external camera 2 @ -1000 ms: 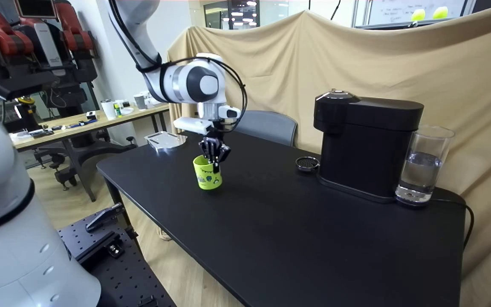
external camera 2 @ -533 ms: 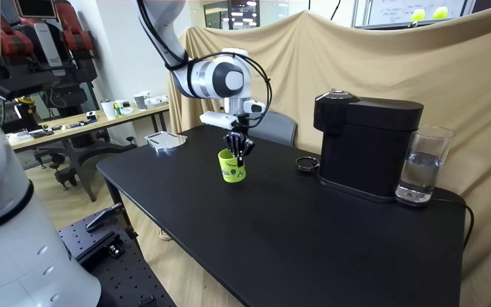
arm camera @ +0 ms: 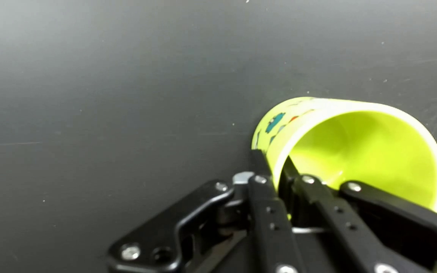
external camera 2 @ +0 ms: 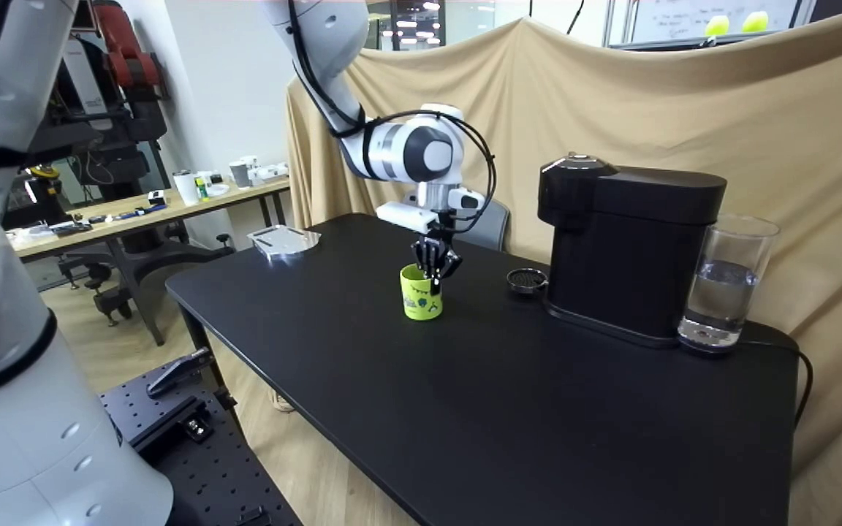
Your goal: Move the cup away from you
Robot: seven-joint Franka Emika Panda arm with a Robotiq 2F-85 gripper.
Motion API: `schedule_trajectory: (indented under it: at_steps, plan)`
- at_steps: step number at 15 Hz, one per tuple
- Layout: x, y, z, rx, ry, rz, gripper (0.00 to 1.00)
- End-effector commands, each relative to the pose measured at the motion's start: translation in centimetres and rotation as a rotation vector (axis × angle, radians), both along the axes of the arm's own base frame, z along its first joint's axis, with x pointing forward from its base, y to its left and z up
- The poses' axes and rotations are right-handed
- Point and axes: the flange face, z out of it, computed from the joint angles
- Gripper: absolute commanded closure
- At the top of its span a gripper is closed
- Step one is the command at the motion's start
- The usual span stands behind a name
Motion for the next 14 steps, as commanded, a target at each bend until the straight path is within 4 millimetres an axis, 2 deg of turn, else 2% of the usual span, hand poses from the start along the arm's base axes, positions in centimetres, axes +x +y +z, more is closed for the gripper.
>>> schedule_trajectory:
  at_steps: [1,2,4,8,12,13,14]
  plan:
    - [1.8,0.2,0.6,0.014,0.008,-0.02,0.98]
    - [1.9,0.2,0.5,0.014,0.013,-0.018,0.65]
    - [2.0,0.1,0.6,0.01,0.021,-0.011,0.58]
    - [1.6,0.6,1.9,0.023,0.024,0.022,0.3]
    - [1.1,1.5,4.7,0.032,-0.018,0.067,0.04]
    - [0.9,1.8,5.7,0.03,-0.031,0.081,0.0]
    - [0.8,2.0,6.5,0.026,-0.035,0.082,0.0]
